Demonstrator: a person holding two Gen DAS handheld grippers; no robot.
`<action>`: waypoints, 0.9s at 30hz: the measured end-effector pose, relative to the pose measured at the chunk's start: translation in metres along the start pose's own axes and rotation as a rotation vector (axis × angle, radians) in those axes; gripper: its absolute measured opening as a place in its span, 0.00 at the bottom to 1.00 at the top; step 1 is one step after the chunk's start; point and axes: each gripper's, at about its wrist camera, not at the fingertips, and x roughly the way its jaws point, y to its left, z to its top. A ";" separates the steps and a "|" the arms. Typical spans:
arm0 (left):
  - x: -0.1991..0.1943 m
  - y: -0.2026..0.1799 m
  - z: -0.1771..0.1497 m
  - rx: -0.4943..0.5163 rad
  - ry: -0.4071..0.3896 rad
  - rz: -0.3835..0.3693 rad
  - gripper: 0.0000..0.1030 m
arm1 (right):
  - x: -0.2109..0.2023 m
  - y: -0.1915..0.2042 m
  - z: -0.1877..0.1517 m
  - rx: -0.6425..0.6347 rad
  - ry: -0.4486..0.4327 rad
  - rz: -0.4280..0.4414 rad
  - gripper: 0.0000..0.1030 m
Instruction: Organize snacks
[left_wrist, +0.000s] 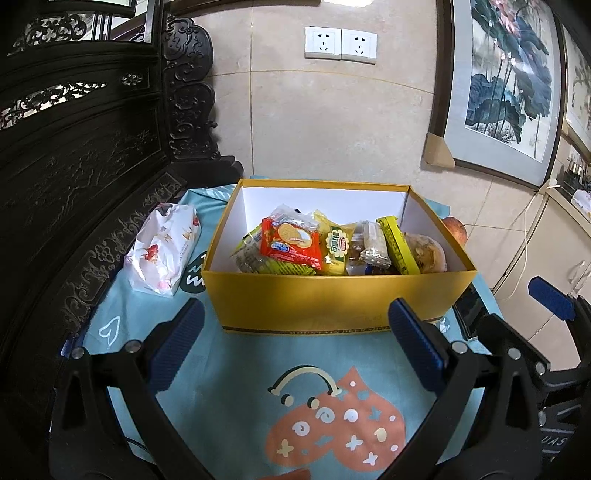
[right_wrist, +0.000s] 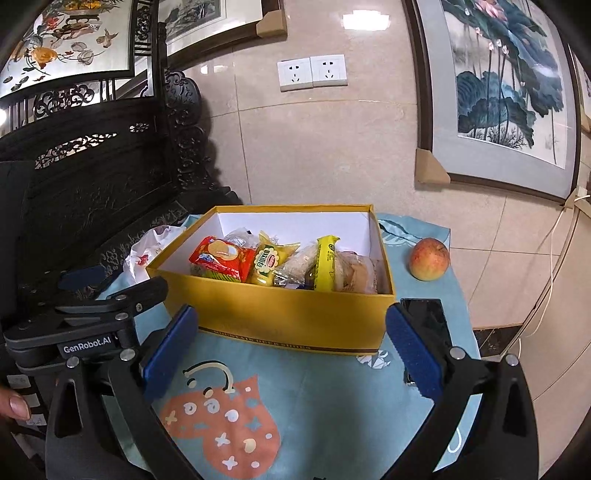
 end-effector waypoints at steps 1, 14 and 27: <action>0.000 0.000 0.000 0.001 0.001 -0.001 0.98 | 0.000 0.000 0.000 0.000 0.000 -0.001 0.99; -0.001 -0.003 -0.003 0.006 0.003 -0.003 0.98 | 0.002 -0.002 -0.004 0.012 0.011 -0.007 0.99; -0.001 -0.002 -0.008 0.002 0.013 -0.006 0.98 | 0.003 -0.003 -0.007 0.022 0.023 -0.012 0.99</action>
